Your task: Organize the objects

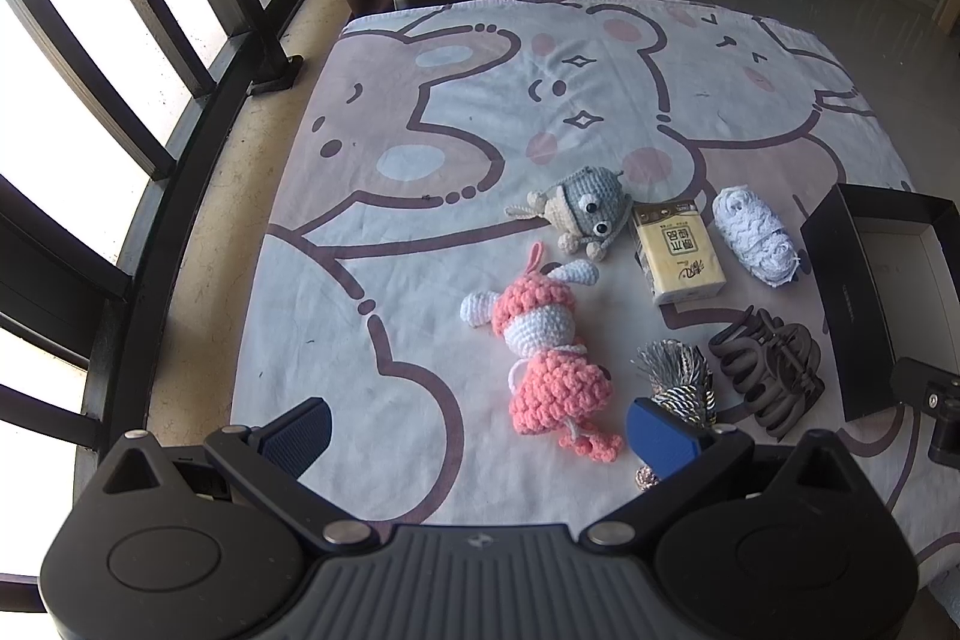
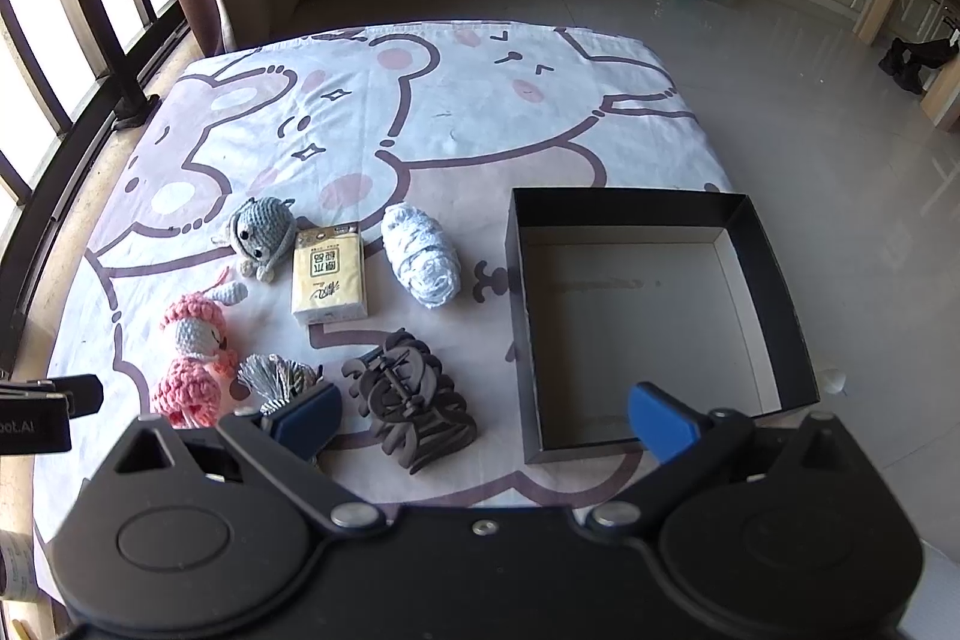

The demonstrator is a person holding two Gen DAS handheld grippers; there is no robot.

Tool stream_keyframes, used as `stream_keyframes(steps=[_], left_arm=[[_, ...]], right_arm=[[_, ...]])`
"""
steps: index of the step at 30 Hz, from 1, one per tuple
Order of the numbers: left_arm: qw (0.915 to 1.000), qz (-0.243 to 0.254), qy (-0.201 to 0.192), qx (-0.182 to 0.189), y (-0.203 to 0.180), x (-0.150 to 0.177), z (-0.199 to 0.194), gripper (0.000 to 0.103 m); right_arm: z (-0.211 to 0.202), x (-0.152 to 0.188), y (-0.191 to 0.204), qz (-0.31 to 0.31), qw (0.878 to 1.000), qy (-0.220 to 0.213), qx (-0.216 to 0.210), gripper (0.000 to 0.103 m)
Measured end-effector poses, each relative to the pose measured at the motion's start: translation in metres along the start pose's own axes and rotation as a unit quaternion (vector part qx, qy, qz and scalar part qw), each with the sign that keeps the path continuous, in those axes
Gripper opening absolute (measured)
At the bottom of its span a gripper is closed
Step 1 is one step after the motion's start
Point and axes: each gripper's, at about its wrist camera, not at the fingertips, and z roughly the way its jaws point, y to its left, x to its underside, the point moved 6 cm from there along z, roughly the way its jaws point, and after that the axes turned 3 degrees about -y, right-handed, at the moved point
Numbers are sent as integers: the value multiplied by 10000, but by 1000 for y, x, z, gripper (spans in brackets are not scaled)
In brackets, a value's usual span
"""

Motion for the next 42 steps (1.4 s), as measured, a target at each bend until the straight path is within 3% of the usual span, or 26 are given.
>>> stream_keyframes(steps=[28, 42], left_arm=[[9966, 625, -63, 536, -11, 4, 2, 103], [9953, 736, -55, 629, -16, 9, 5, 103]], right_arm=[[1, 1, 0, 47, 10000, 33, 68, 103], [2, 1, -1, 89, 9999, 55, 95, 103]])
